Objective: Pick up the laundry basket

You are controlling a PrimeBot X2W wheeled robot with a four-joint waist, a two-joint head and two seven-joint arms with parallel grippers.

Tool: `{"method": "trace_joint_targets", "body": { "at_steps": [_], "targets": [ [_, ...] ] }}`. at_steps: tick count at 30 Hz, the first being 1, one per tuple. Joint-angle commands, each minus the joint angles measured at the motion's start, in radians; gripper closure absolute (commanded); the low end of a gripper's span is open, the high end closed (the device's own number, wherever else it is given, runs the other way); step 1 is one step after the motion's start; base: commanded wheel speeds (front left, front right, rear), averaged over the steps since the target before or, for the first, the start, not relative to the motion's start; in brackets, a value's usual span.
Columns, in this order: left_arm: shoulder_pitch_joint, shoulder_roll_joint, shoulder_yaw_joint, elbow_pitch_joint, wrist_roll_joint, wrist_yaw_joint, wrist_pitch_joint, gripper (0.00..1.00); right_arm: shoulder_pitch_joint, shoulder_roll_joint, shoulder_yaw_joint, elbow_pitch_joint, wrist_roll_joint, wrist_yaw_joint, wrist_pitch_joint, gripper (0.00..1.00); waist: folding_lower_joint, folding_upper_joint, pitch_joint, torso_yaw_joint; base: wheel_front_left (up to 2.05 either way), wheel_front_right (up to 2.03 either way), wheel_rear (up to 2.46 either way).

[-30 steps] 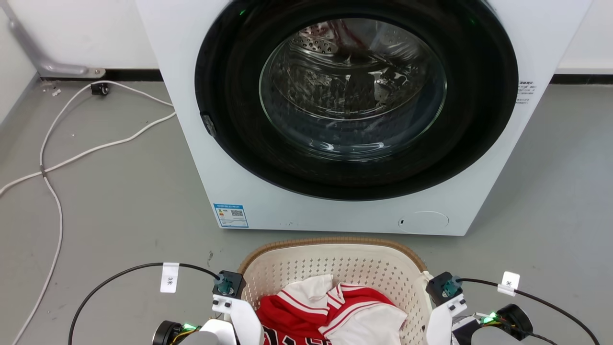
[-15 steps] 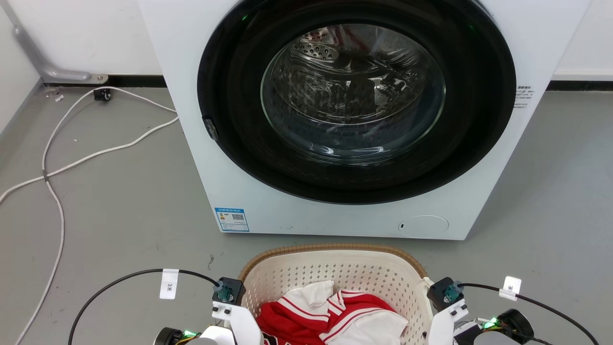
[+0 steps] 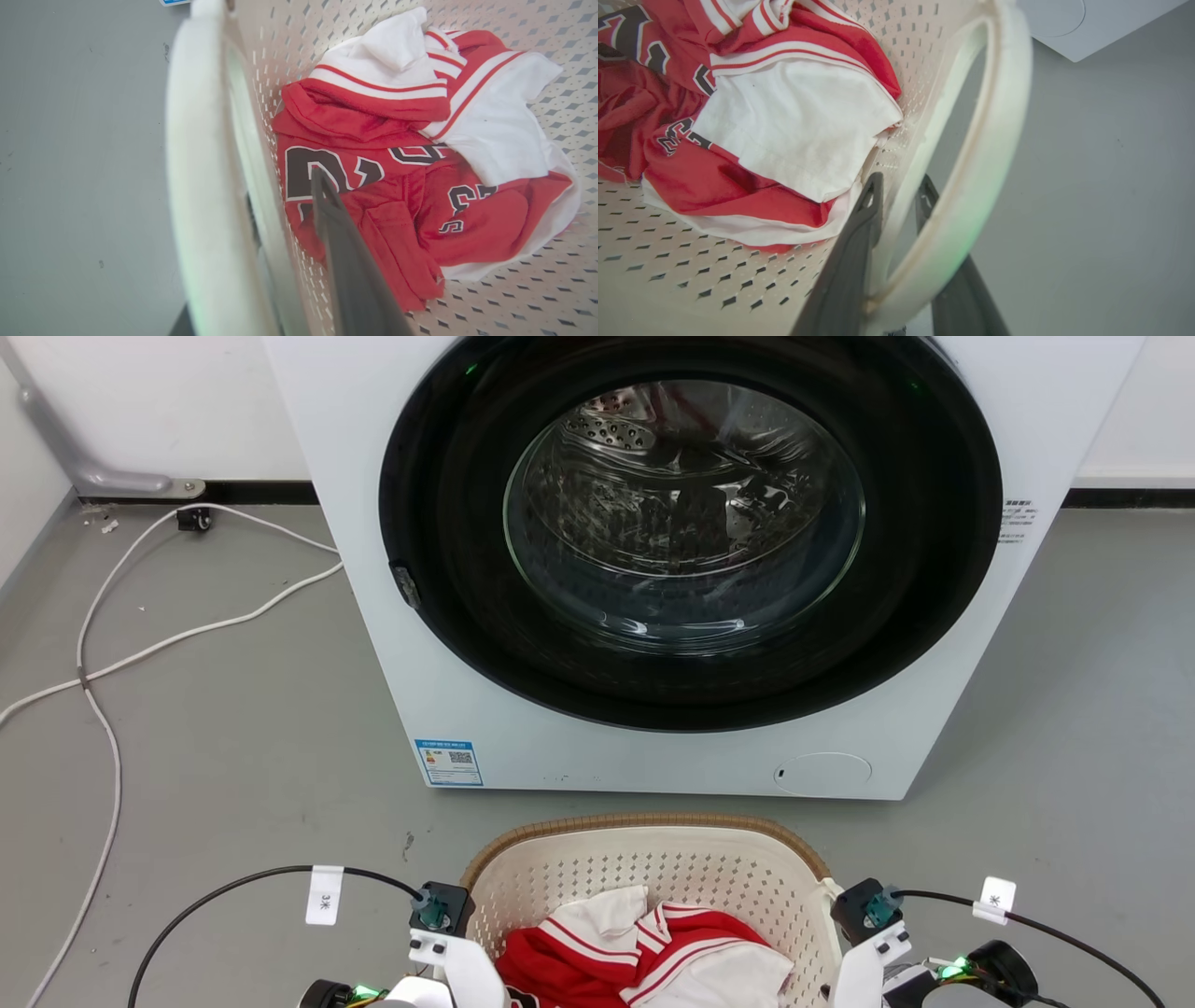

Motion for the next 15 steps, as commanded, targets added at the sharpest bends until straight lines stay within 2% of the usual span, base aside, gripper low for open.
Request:
{"method": "trace_joint_targets", "body": {
  "at_steps": [1, 15],
  "targets": [
    [-0.015, 0.018, -0.010, 0.003, -0.003, -0.012, -0.008, 1.00, -0.014, -0.027, 0.010, 0.014, 0.001, -0.002, -0.003, 1.00, 0.0000, 0.0000, 0.001, 0.000, 0.00, 0.00, 0.00],
    [-0.023, 0.023, -0.060, 0.016, -0.051, -0.012, -0.025, 1.00, -0.024, -0.025, 0.069, 0.031, 0.055, -0.002, -0.016, 1.00, 0.0000, 0.0000, 0.001, -0.005, 0.00, 0.00, 0.00]
  ]
}}
